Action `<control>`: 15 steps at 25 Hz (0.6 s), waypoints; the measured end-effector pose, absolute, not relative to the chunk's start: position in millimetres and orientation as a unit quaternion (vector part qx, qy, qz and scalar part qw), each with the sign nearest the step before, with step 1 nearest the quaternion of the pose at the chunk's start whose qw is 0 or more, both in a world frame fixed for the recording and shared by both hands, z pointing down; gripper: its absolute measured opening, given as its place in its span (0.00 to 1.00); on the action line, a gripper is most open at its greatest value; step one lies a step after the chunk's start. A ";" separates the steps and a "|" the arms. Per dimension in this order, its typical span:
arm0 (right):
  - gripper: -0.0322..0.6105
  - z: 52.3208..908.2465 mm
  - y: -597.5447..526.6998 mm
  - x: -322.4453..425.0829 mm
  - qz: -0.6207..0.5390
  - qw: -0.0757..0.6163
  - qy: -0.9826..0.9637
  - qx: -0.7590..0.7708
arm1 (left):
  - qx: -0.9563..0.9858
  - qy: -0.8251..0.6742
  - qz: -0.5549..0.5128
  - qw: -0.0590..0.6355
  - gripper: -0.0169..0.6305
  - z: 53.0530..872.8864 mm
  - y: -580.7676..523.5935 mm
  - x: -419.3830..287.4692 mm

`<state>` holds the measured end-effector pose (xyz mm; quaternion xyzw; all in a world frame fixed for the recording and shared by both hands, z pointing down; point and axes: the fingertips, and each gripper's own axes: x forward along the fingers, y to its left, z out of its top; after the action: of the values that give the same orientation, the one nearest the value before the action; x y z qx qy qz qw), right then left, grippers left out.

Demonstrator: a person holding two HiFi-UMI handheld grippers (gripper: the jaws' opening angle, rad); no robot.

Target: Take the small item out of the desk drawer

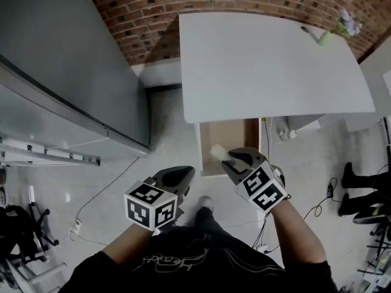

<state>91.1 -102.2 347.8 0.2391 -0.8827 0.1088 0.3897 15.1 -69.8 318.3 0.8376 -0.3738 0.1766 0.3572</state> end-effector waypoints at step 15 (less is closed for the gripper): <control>0.25 129.8 58.0 59.6 0.123 0.138 -0.915 0.359 | 0.914 -0.309 0.088 0.246 0.06 132.0 56.9 -17.4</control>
<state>59.6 58.0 129.8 0.3588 -0.9150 0.1232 0.1375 -17.4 56.9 132.0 0.9144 -0.3089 0.0884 0.2464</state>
